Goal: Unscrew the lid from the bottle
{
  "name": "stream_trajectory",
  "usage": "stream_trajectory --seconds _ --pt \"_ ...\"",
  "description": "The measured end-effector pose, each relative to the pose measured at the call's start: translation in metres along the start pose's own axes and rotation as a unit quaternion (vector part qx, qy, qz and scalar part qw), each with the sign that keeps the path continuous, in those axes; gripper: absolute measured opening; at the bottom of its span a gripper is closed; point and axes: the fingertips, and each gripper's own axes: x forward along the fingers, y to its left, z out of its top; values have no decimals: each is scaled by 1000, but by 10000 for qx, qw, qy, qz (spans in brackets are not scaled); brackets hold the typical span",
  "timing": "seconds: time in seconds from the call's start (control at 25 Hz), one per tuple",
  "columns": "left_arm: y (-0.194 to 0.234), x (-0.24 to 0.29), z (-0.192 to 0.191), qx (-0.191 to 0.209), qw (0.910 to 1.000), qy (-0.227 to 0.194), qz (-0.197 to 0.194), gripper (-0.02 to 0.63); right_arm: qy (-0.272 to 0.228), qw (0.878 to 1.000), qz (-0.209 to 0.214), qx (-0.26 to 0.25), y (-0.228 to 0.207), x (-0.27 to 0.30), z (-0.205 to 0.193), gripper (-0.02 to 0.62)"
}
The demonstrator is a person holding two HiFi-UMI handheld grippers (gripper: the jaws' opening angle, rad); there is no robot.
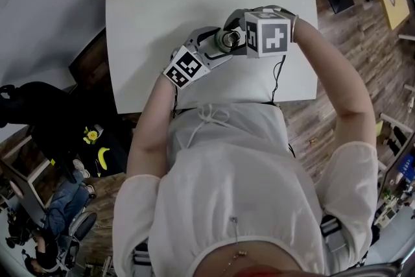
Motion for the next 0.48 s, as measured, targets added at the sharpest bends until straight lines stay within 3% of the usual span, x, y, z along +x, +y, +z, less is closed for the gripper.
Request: stream_trajectory --seconds 0.12,0.48 --pt "0 -1 -1 -6 10000 24 19 353 32 9998 24 -218 1 1 2 256" --pt "-1 0 0 21 10000 47 -54 353 -127 9997 -220 -7 0 -3 1 252"
